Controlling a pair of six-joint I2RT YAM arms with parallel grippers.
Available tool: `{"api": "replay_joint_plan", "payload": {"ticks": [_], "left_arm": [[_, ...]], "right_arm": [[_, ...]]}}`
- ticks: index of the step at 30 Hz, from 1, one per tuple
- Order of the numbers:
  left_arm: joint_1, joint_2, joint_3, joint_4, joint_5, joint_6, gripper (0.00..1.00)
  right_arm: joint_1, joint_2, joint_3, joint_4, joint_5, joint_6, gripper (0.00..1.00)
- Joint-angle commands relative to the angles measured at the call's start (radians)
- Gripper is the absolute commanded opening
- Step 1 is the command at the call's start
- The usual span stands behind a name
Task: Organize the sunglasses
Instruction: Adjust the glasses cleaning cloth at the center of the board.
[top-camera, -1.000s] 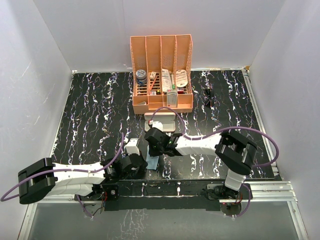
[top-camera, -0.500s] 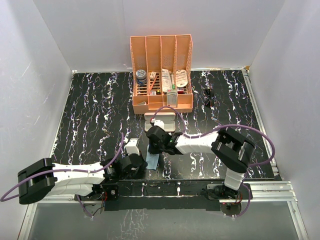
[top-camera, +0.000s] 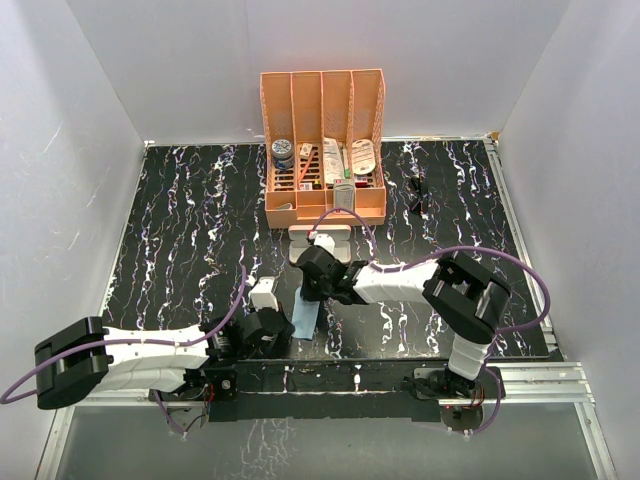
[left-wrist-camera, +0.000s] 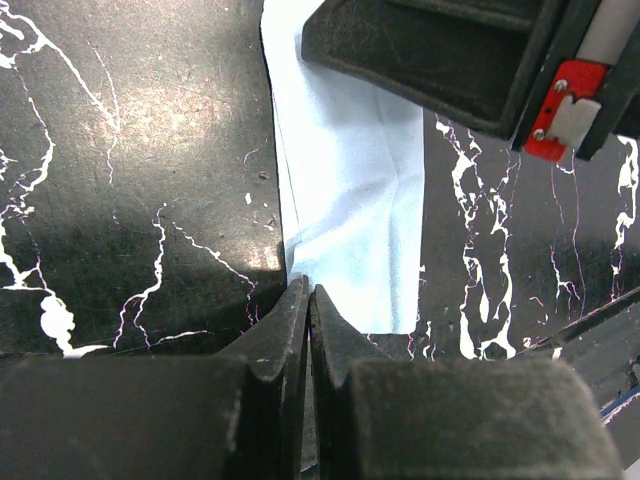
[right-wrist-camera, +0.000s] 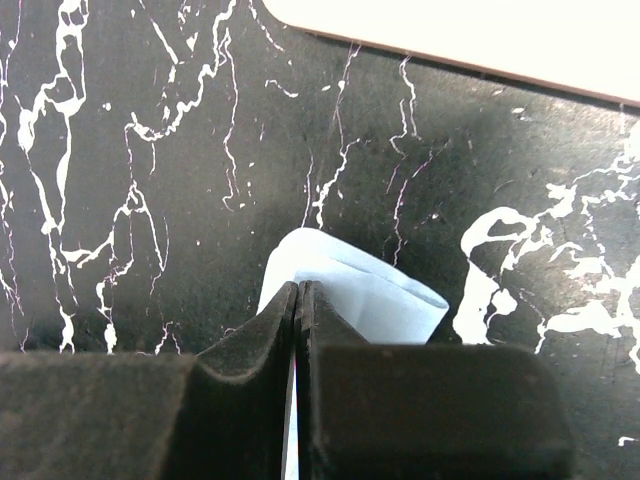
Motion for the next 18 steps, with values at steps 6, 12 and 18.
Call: {"api": "replay_joint_plan", "payload": {"ticks": [6, 12, 18], "left_arm": [[-0.005, -0.021, -0.020, -0.046, -0.010, 0.000, 0.00], [-0.005, -0.025, -0.020, -0.051, -0.010, 0.000, 0.00], [-0.005, -0.031, -0.017, -0.053, -0.013, 0.001, 0.00]], "right_arm": [[-0.035, 0.053, -0.016, -0.059, 0.064, -0.059, 0.00], [-0.040, 0.045, 0.020, -0.079, 0.063, -0.089, 0.00], [-0.024, -0.036, 0.045, -0.122, 0.044, -0.111, 0.00]]}}
